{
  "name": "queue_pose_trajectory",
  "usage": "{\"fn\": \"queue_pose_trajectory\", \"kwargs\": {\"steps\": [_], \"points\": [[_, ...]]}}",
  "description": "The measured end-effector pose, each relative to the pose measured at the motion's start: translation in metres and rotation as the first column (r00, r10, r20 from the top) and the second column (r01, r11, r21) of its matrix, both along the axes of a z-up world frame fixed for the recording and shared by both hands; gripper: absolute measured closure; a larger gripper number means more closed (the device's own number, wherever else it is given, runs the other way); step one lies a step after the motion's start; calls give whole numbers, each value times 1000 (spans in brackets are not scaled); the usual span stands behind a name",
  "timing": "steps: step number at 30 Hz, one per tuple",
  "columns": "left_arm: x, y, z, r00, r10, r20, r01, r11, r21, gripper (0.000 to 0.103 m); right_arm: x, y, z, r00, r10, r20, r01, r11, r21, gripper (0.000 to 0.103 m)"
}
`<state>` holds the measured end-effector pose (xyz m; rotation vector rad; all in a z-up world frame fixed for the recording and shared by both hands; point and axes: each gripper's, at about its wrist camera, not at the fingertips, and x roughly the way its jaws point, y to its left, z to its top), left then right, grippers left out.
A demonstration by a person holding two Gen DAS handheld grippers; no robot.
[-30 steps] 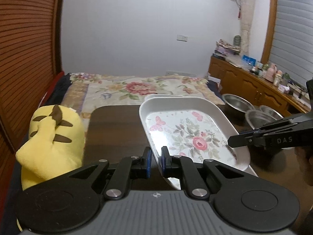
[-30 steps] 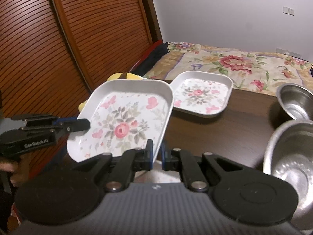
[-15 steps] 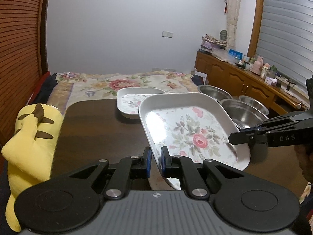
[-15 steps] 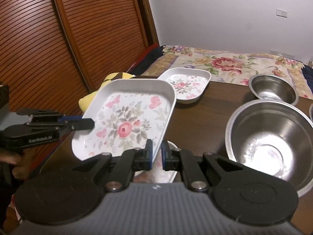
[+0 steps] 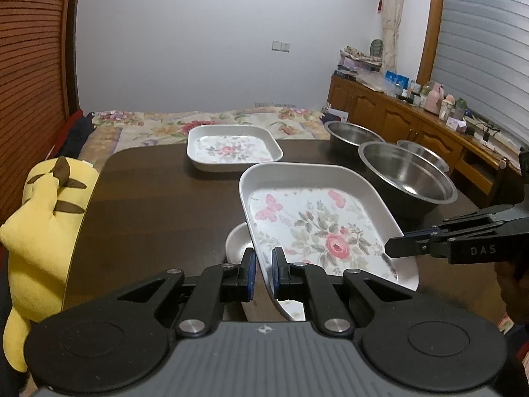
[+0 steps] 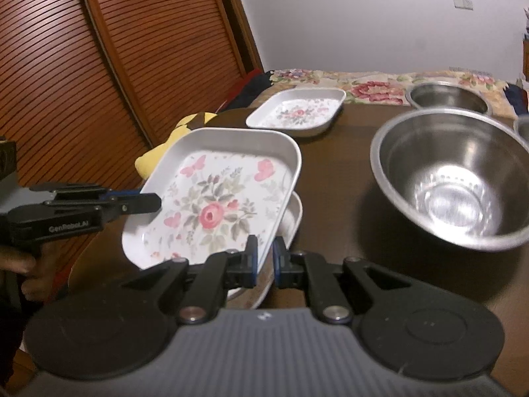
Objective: Organize plates and bowls
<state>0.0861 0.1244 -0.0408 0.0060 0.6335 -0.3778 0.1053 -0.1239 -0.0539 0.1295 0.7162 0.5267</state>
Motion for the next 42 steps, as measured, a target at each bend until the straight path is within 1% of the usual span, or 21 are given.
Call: {"fn": "queue_pose_trajectory", "kwargs": {"steps": [3,12,15,17,21,27,33,38,42], "points": [[-3,0,-3,1000,10,-10,-10,1000,-5,92,-3,-1,-5,1000,-15,-3,15,1000,17,92],[-8,-1,-9,1000,23,-16,-23,1000,4,92,-15,0,-9,998,-44,53,44,999,10,92],[-4,-2,-11,999,34,-15,-33,999,19,92,-18,5,-12,996,-48,69,48,999,0,92],[-2,-2,-12,999,39,-19,-38,999,17,92,-21,9,-13,995,-50,84,51,999,-11,92],[-2,-4,-14,999,46,-13,-45,999,29,92,-26,17,-15,990,-51,134,60,996,-64,91],[-3,-8,-20,998,64,-6,-64,997,51,92,-31,21,-17,983,-58,173,72,994,-77,90],[-2,-14,-23,997,74,27,-76,993,93,92,-31,20,-20,982,-69,174,81,995,-62,86],[-2,-13,-27,995,93,27,-95,988,123,92,-33,20,-24,980,-74,183,86,995,-59,86],[-3,-10,-32,996,92,20,-94,989,111,92,-34,20,-25,979,-72,188,84,995,-56,86]]}}
